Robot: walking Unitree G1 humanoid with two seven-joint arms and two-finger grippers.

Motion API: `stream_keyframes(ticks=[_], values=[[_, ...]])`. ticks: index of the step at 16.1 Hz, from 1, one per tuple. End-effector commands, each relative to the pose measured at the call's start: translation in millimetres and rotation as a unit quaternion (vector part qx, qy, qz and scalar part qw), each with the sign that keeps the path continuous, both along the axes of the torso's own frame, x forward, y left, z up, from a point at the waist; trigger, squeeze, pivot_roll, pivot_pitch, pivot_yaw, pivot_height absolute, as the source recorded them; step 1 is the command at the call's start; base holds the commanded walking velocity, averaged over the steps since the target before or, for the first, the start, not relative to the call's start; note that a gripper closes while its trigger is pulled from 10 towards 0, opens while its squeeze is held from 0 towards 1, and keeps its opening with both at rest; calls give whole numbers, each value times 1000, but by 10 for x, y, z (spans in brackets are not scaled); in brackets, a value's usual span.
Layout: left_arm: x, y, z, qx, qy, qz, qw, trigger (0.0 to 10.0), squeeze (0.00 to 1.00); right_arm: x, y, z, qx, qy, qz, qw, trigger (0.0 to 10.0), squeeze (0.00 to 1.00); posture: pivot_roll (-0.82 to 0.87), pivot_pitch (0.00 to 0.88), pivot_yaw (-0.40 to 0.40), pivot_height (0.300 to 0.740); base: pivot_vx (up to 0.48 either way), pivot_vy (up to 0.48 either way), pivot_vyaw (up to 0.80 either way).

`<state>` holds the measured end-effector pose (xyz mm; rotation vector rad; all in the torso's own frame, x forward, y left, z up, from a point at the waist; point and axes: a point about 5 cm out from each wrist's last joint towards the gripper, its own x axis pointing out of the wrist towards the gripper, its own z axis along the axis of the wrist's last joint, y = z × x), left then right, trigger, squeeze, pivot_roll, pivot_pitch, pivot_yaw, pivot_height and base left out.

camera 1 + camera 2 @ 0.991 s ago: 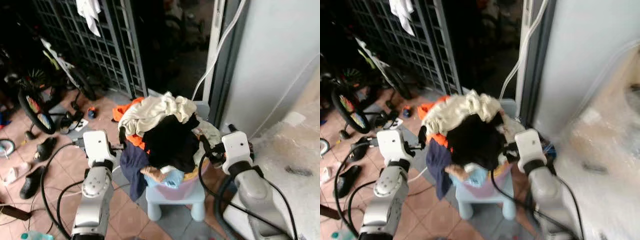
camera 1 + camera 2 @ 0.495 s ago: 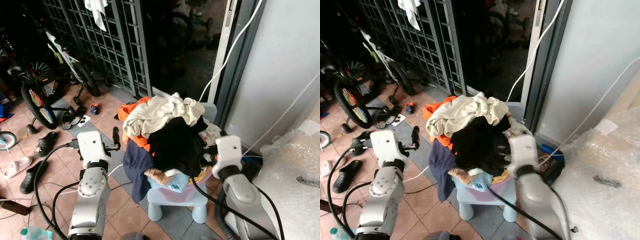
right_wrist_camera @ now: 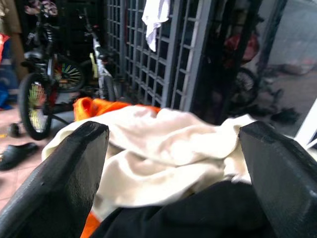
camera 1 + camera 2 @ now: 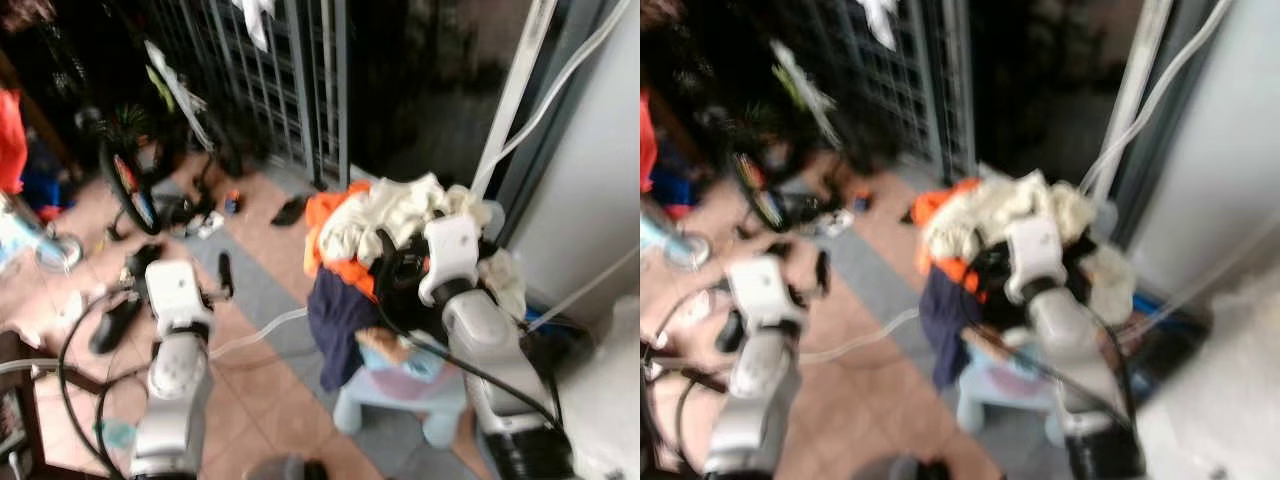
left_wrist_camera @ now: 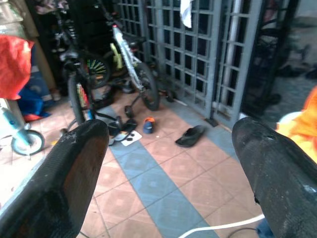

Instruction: Clothes washing

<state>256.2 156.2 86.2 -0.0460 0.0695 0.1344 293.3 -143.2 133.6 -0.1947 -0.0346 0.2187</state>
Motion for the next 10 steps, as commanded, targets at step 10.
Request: stream_keyframes(ticks=[10], values=[[-54,15,47,2,-9,-6,1000,10000,0,512,90,4,-90,17,1,996,10000,0,-14,9,76,740,108,0,0]])
